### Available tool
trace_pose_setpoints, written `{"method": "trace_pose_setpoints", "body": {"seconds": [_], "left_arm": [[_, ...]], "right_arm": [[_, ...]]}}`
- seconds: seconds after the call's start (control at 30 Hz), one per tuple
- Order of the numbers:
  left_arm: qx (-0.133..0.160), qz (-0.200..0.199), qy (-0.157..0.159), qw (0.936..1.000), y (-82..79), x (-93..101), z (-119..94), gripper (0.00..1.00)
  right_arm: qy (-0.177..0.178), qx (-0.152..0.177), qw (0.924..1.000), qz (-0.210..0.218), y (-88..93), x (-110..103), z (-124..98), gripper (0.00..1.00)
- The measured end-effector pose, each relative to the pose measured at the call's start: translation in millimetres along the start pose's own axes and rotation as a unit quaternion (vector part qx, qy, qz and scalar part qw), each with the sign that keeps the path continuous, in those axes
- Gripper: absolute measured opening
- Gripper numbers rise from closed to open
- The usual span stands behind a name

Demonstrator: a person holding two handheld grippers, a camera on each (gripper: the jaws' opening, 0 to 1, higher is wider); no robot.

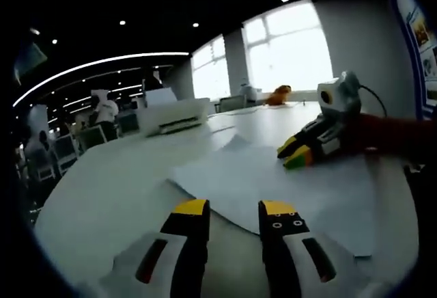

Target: Organize the stack of printing papers by aligning and flattening the scattered papers on the table

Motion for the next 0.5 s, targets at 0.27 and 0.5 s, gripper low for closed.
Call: {"method": "trace_pose_setpoints", "body": {"seconds": [0.27, 0.5], "left_arm": [[-0.003, -0.004, -0.003, 1.0, 0.1, 0.1, 5.0, 0.33], [-0.006, -0.033, 0.02, 0.9992, -1.8, -0.7, 9.2, 0.37]], "right_arm": [[0.004, -0.003, 0.9999, 0.012, -0.6, 2.4, 0.1, 0.17], [-0.022, 0.027, 0.9979, 0.055, -13.4, 1.0, -5.8, 0.24]]}}
Point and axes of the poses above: the point that each gripper's makers call its tool centre point, and the gripper's own axes: z roughly forward along the fingers, x roughly to its right, y roughly out of its underside, the point moved 6 cm from there along -z, roughly backward along the fingers, and after that the axes turned 1 degree about -x, right-handed, at the moved point
